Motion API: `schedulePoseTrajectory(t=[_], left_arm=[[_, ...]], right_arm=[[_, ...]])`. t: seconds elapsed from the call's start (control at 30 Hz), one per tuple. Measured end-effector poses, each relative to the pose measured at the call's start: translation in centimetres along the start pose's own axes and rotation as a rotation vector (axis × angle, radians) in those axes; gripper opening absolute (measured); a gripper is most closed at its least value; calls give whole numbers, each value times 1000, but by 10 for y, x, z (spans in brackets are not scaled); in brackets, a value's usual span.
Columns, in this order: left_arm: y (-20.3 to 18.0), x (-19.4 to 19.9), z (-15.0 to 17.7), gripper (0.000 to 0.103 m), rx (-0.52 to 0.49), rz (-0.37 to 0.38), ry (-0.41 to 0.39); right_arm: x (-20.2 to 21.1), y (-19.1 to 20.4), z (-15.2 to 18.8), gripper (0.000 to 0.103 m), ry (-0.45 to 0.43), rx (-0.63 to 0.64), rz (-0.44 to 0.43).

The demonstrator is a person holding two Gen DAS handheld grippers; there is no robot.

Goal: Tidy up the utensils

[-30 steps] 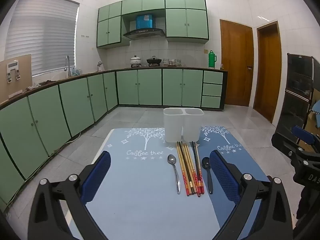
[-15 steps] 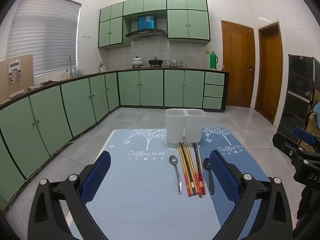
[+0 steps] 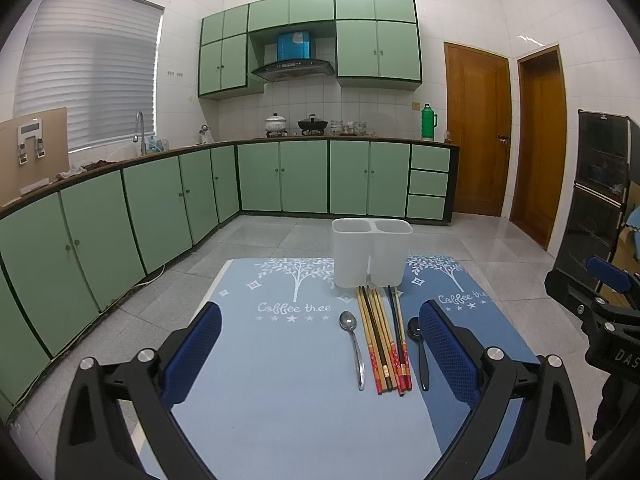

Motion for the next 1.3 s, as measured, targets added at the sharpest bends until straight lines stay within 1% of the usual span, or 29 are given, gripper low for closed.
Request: schedulePoseTrajectory(t=[0.83, 1.3], left_arm=[[0, -3, -1, 97, 0, -7, -3], [3, 0, -1, 97, 5, -7, -5]], right_arm=[[-1, -10, -3, 98, -1, -8, 5], [-1, -10, -3, 98, 0, -8, 5]])
Point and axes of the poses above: each gripper's, at about its wrist camera, not at the fingertips, and x roughly against the way its jaws point, y to its left, z to its underside, the point moved 8 cm from there along -x, roughly the way its jaws point, and after that the axes turned 10 degrees about y, right-handed, at the moved point
